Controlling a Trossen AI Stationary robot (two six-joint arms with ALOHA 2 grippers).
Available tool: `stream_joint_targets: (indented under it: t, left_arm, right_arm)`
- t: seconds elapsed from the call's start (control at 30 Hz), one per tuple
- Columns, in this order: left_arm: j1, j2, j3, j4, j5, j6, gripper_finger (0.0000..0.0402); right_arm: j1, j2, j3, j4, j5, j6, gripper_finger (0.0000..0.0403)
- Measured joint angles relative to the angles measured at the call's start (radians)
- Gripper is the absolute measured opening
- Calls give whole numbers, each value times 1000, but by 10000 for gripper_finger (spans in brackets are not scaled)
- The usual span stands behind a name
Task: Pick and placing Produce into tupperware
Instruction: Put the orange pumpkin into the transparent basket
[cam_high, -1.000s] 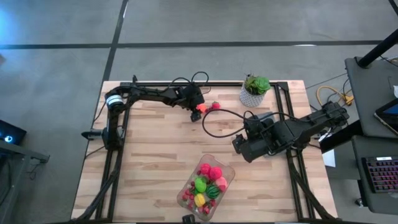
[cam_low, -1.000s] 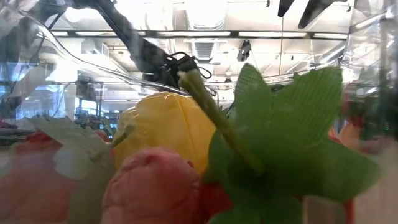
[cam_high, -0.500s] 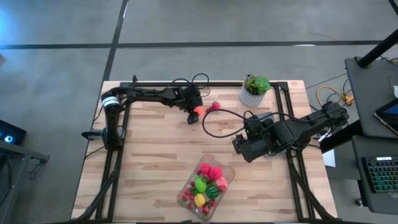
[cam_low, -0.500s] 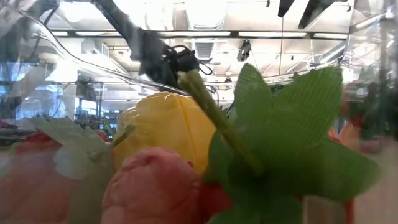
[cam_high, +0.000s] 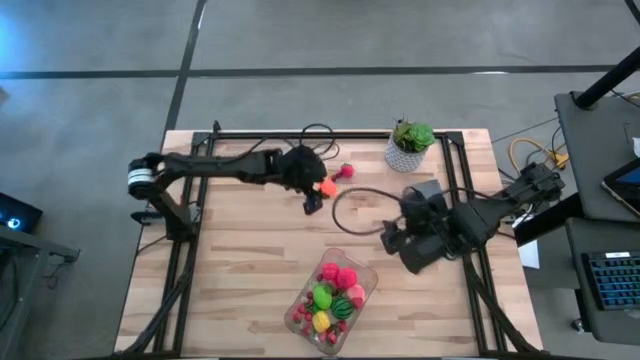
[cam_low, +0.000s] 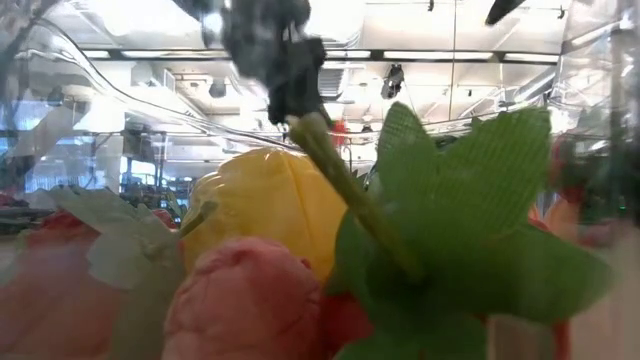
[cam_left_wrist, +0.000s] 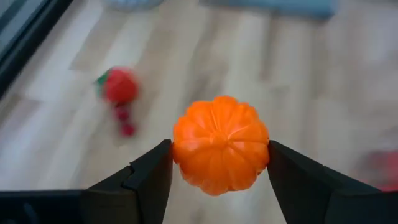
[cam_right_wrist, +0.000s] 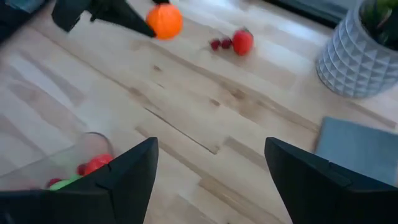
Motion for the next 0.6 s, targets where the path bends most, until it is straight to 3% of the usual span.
stream_joint_targets:
  t: [0.3,0.47,0.6]
  left_arm:
    - [-335,-108,-2,43,3,-339,220]
    - [-531,-92,-2,171,3,-483,220]
    - [-619,-45,-2,214,-52,-552,220]
  right_arm:
    - [232,-84,0,0,144,79,296]
    - [327,-112,0,-2,225,120,294]
    - [364,-116,0,2,228,123,290]
